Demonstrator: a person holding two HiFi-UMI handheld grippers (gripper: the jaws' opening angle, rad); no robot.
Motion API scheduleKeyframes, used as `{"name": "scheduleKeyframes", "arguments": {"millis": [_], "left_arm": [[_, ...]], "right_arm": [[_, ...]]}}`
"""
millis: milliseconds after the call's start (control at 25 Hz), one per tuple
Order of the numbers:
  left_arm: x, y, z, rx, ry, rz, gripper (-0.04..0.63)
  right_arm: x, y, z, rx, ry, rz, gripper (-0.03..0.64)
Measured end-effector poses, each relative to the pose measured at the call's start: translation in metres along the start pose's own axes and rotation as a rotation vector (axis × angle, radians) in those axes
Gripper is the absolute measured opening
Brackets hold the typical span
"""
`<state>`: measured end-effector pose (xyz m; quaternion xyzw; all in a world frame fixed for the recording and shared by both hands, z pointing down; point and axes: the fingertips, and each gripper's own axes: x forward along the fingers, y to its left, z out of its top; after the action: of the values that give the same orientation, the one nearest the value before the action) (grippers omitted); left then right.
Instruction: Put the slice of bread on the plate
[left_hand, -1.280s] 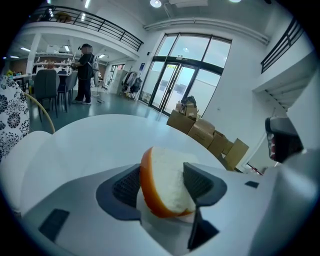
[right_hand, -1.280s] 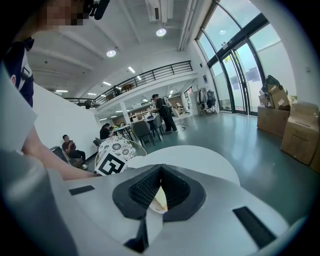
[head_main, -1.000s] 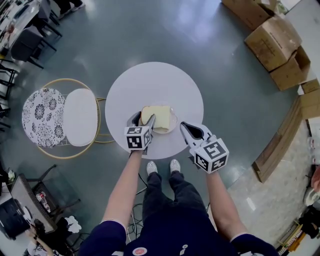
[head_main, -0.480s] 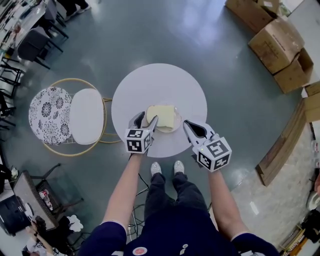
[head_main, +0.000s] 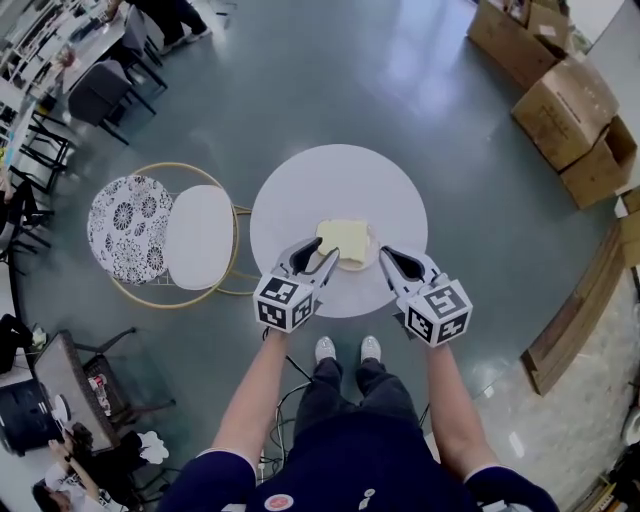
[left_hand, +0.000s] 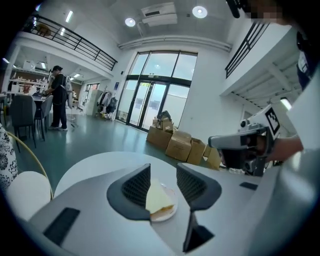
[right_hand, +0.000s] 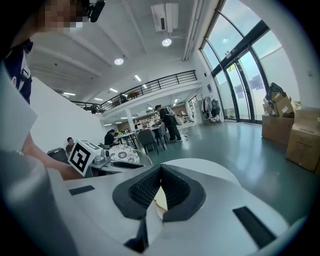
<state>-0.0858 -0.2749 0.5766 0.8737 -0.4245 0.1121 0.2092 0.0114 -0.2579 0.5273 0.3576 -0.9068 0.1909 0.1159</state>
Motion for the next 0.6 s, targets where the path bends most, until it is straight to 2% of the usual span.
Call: {"name": "scheduleKeyframes", "arguments": {"millis": [160,360,600], "left_arm": [[-0.018,-0.026,0.021,0.045,-0.046,-0.036,0.095],[-0.041,-0.052,0.042,0.098,-0.103,-0.045,0.015],[-0.064,-0.080,0.067,0.118,-0.155,-0.079,0.008]], "right_arm": [[-0.006,0.009,0.009,-0.009,-0.022,0.008,0.006],[-0.015,0.028,0.020,-0.043,-0.042,0.031,0.006],[-0.031,0.048,0.036,-0.073,-0.073,0.041,0.006]]}}
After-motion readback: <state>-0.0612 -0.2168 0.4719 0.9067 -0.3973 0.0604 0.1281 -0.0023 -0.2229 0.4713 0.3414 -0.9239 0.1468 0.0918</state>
